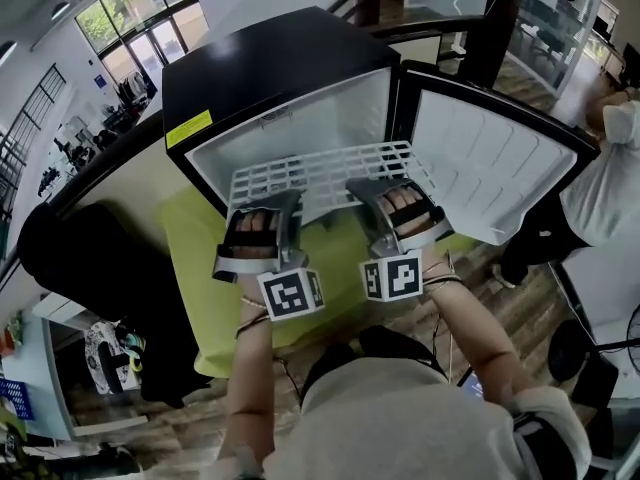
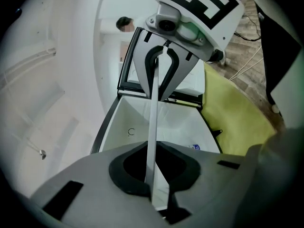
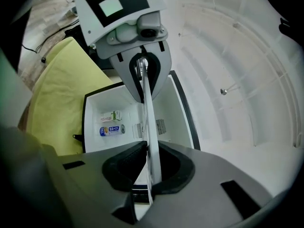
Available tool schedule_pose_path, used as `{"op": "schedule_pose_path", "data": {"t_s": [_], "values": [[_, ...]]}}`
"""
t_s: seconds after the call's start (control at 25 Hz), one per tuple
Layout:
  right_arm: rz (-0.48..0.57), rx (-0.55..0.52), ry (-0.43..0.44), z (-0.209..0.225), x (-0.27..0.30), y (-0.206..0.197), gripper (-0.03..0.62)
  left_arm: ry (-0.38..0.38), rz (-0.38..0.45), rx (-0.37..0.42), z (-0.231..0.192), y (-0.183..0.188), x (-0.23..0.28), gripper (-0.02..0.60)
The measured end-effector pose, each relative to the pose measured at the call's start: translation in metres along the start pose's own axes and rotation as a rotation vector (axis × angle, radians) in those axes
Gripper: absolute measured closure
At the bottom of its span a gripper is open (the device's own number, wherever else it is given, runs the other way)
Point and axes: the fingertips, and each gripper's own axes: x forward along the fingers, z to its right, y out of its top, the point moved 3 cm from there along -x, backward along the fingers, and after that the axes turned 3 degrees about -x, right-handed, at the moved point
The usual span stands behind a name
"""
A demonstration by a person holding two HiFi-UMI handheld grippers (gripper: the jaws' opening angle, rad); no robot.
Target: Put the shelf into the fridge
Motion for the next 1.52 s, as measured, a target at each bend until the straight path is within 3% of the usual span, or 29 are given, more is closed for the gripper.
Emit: {"op": "schedule_pose_path", "data": {"t_s": [0.92, 1.52], "values": [[0.156, -0.05, 0.031, 0.01, 0.013, 0.009, 0.537, 0.038, -0.14, -0.055, -0.008, -0.01, -0.006, 0.535], [0.199, -0.067, 0.026, 0.02, 0.025, 0.0, 0.537, 0.052, -0.168, -0.065, -0.015, -0.006, 0.002, 0.537]]}}
